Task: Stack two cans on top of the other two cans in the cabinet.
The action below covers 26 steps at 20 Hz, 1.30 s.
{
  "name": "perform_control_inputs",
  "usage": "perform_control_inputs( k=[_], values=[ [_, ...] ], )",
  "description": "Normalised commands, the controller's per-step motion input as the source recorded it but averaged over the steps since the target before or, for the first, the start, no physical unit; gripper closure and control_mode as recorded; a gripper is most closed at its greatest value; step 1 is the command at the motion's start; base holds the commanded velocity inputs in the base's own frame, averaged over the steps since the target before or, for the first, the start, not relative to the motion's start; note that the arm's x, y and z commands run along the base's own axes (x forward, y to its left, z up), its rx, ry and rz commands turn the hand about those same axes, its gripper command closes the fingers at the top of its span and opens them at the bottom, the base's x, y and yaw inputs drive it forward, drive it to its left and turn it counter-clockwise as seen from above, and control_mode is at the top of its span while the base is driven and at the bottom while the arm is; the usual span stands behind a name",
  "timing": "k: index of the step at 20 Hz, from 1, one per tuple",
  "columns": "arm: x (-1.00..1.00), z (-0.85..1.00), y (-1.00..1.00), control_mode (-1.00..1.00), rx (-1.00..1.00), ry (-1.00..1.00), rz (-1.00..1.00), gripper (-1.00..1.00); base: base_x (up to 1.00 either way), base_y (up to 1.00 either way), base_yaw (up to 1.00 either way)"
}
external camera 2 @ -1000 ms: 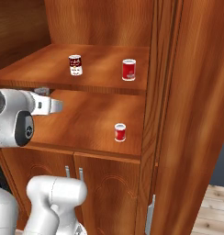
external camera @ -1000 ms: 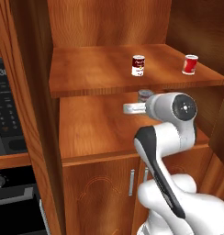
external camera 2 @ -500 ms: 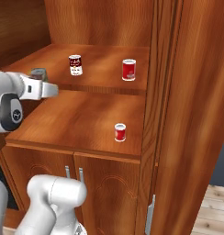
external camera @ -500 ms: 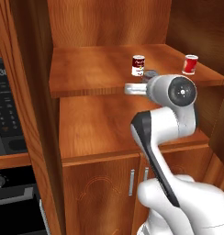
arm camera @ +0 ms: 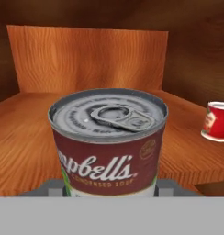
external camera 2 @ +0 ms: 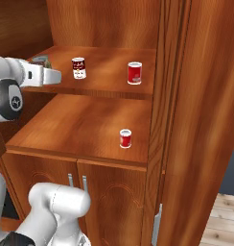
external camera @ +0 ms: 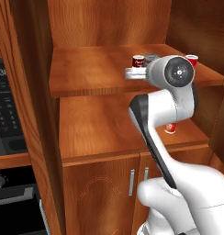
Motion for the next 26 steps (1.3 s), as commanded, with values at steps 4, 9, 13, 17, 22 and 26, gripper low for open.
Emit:
perform_control_inputs(
  k=[4, 9, 13, 17, 22, 26],
  values=[
    [0.29, 0.30, -0.06, -1.00, -0.09, 0.00, 0.00, 1.00, 0.00, 0.00, 0.00],
    [0.38, 0.17, -0.09, -1.00, -0.09, 0.00, 0.00, 1.00, 0.00, 0.00, 0.00],
    [0.40, 0.05, -0.13, -1.00, -0.04, 0.00, 0.00, 1.00, 0.00, 0.00, 0.00],
    [0.32, 0.12, -0.12, -1.00, 0.00, 0.00, 0.00, 1.00, 0.00, 0.00, 0.00],
    [0.24, 0.12, -0.07, -1.00, 0.00, 0.00, 0.00, 1.00, 0.00, 0.00, 0.00],
    [0.33, 0.02, -0.09, -1.00, 0.01, 0.00, 0.00, 1.00, 0.00, 0.00, 0.00]
  ],
)
